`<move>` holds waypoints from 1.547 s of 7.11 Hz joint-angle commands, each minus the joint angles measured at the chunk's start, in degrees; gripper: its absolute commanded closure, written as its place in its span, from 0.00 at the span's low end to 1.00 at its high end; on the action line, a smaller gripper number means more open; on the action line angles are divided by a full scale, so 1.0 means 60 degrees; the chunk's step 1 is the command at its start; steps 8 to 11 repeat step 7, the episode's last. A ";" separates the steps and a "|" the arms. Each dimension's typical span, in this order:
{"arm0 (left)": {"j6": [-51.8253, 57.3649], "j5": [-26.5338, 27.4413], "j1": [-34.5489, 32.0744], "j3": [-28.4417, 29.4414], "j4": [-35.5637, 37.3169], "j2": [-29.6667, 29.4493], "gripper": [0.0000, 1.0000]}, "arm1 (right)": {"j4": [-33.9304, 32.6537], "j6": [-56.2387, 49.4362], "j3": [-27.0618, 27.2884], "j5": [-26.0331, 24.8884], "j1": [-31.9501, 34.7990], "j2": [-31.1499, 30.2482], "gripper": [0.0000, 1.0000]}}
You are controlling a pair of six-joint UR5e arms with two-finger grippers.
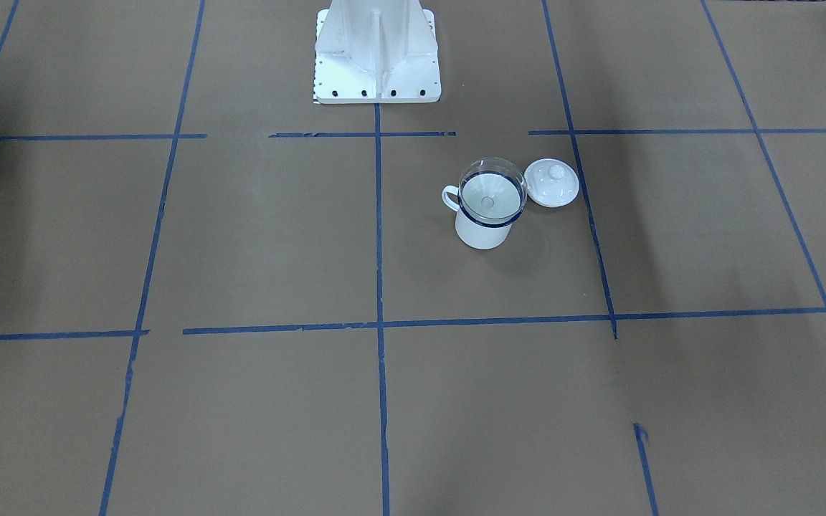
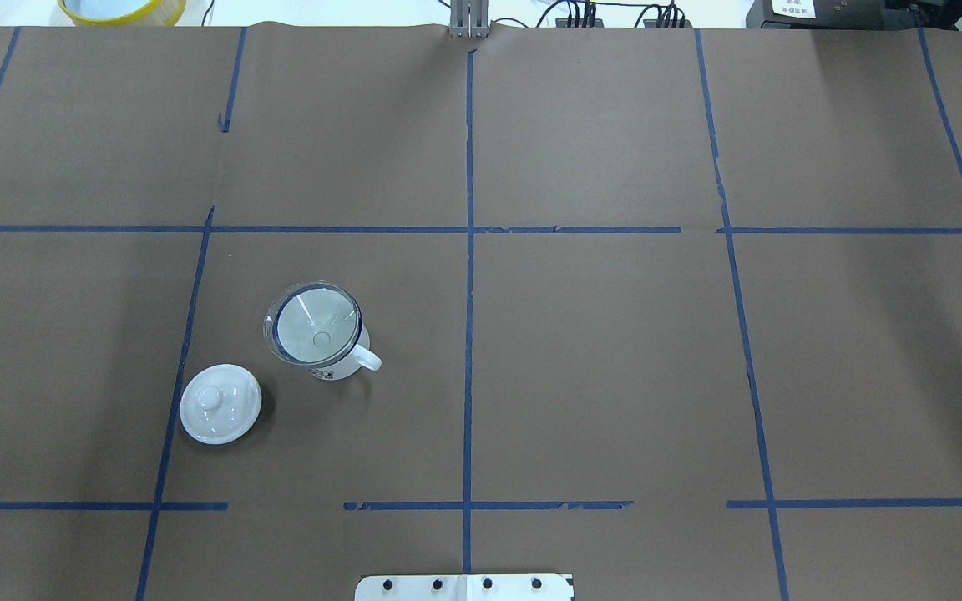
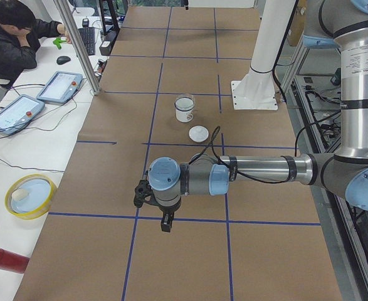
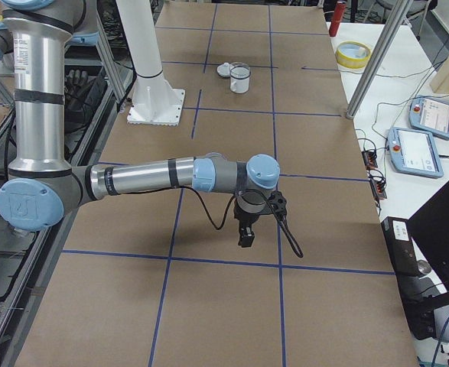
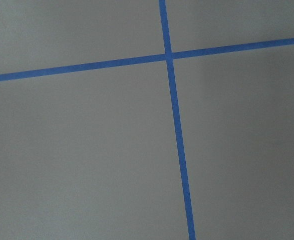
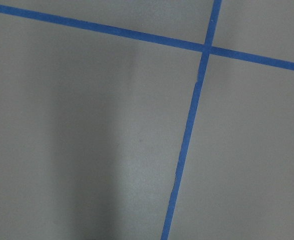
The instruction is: Place funnel on cup
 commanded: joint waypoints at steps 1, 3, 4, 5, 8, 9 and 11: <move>0.0000 0.0000 0.0000 -0.0023 -0.0001 -0.0067 0.00 | 0.0000 -0.0006 0.0000 0.0000 0.0000 0.0000 0.00; 0.0000 0.0000 0.0000 -0.0213 0.0013 -0.0053 0.00 | 0.0000 -0.0006 0.0000 0.0000 0.0000 0.0000 0.00; 0.0000 0.0000 0.0000 -0.0213 0.0013 -0.0053 0.00 | 0.0000 -0.0006 0.0000 0.0000 0.0000 0.0000 0.00; 0.0000 0.0000 0.0000 -0.0228 0.0013 -0.0053 0.00 | 0.0000 0.0009 0.0000 0.0000 0.0000 0.0000 0.00; 0.0000 0.0000 0.0000 -0.0301 0.0013 -0.0053 0.00 | 0.0000 -0.0006 0.0000 0.0000 0.0000 0.0000 0.00; 0.0000 0.0000 0.0000 -0.0301 0.0013 -0.0053 0.00 | 0.0000 -0.0006 0.0000 0.0000 0.0000 0.0000 0.00; 0.0000 0.0000 0.0000 -0.0301 0.0013 -0.0053 0.00 | 0.0000 -0.0006 0.0000 0.0000 0.0000 0.0000 0.00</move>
